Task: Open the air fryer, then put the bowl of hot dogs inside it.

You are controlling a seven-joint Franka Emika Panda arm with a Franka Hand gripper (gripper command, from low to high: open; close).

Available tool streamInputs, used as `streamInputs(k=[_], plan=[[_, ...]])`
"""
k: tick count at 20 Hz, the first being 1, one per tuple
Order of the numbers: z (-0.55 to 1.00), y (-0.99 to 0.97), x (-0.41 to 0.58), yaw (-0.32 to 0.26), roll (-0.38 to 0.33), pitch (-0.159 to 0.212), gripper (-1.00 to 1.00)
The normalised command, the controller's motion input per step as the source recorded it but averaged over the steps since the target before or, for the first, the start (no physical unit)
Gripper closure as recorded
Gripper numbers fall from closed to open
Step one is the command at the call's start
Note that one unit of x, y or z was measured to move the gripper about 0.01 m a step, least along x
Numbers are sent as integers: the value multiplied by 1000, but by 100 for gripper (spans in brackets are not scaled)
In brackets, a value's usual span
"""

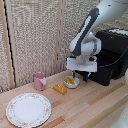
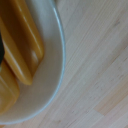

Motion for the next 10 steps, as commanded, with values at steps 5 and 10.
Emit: streamInputs(k=[5, 10], plan=[[-245, -4, -54, 48, -12, 44, -100], [-320, -73, 35, 101, -42, 20, -100]])
